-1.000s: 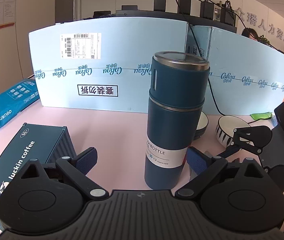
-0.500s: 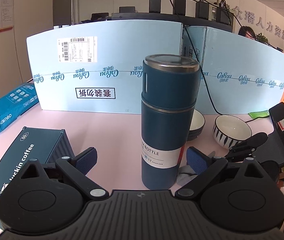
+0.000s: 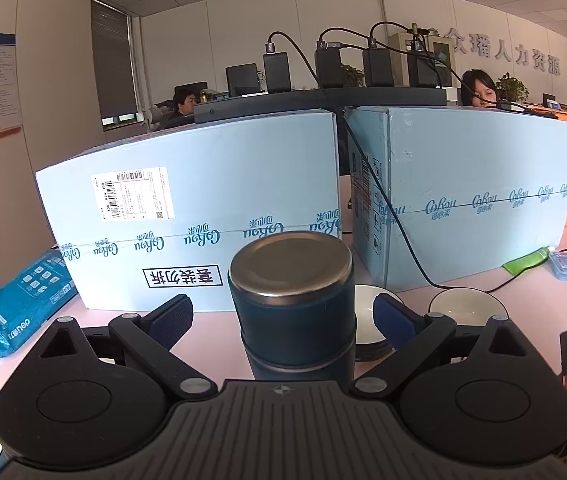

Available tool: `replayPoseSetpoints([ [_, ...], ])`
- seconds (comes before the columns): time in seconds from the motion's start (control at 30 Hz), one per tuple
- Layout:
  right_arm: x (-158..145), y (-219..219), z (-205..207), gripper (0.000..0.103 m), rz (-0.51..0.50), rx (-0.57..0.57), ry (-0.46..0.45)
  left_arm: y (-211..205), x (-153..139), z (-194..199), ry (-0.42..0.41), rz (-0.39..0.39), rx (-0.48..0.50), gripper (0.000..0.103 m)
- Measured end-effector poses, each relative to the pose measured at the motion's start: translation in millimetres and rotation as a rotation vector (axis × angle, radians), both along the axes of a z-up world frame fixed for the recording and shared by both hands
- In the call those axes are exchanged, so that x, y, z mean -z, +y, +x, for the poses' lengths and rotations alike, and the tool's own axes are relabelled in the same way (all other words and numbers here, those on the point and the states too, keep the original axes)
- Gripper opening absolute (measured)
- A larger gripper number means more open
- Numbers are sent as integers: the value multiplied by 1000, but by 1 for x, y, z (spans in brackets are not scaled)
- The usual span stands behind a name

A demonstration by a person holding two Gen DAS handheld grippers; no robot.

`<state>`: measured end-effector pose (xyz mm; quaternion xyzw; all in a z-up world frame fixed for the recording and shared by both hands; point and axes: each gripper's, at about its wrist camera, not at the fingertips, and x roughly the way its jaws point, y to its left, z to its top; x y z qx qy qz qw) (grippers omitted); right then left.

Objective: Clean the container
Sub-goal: 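Lower the right gripper onto the grey cloth and close it while the left holds the thermos up, then rub the cloth in the right gripper against the thermos base while the left holds it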

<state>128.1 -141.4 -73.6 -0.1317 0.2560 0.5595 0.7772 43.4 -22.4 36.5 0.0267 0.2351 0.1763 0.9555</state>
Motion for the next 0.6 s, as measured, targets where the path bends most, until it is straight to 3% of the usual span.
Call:
replayPoseSetpoints([
  [0.13, 1, 0, 0, 39, -9, 11, -12, 1, -1, 14, 3, -27, -43, 97],
  [0.27, -1, -5, 7, 39, 14, 54, 65, 6, -5, 18, -18, -88, -66, 96],
  [0.3, -2, -6, 10, 39, 21, 67, 92, 8, -5, 19, -10, -104, -77, 93],
  [0.43, -8, -9, 12, 39, 16, 70, 114, 16, -3, 20, 10, -155, -70, 60],
  [0.6, -14, -9, 15, 35, 37, 65, 197, 18, -2, 19, 18, -156, -57, 60],
])
